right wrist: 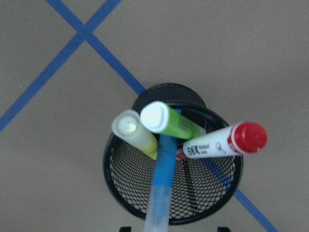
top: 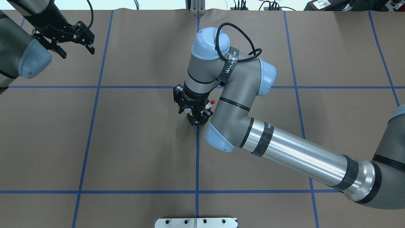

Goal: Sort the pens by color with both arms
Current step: 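Lower the right gripper onto the blue pen in the cup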

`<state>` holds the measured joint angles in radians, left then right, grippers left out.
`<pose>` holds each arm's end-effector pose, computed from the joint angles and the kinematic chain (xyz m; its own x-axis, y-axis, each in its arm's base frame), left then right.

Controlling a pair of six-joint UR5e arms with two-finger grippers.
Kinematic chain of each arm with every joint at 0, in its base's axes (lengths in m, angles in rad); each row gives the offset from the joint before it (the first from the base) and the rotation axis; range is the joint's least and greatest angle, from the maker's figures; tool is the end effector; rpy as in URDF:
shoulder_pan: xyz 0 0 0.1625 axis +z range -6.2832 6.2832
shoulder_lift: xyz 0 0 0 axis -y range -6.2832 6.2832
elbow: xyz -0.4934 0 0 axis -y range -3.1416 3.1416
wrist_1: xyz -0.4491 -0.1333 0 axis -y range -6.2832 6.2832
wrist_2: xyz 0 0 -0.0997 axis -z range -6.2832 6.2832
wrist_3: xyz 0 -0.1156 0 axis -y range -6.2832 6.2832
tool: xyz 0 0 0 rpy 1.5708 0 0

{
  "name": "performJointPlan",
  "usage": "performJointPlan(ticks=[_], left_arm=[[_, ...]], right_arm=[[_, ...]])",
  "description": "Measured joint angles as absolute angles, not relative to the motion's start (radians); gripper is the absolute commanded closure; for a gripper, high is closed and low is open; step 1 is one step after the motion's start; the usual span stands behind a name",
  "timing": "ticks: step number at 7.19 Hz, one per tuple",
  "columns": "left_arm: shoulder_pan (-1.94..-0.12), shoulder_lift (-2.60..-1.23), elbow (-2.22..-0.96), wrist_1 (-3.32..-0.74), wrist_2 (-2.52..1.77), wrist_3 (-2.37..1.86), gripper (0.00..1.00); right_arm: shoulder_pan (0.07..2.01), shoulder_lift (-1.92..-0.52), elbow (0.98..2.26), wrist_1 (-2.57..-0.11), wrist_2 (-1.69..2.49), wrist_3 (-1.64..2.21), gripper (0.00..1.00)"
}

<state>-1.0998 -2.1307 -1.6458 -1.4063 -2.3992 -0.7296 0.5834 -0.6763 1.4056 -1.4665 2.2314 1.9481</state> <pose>0.2965 -0.6883 0.3387 0.6057 -0.0789 -0.7917 -0.0010 0.9950 -0.0999 -0.6786 -0.5226 0.1596 0.5010 0.6792 0.5363 -0.2586 0.7089 -0.6562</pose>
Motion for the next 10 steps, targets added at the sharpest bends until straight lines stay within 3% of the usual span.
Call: performJointPlan(ticks=[4, 6, 10], left_arm=[[-1.095, -2.131, -1.658, -1.405, -2.399, -0.736, 0.00], [-1.095, -2.129, -1.665, -1.403, -2.399, -0.736, 0.00], [-1.095, -2.125, -1.681, -1.398, -2.398, -0.736, 0.00]], right_arm=[[0.582, -0.684, 1.411, -1.466, 2.219, 1.939, 0.47], [0.592, -0.682, 1.410, -1.466, 2.204, 1.930, 0.40], [0.612, -0.675, 1.407, -1.467, 2.199, 1.903, 0.41]])
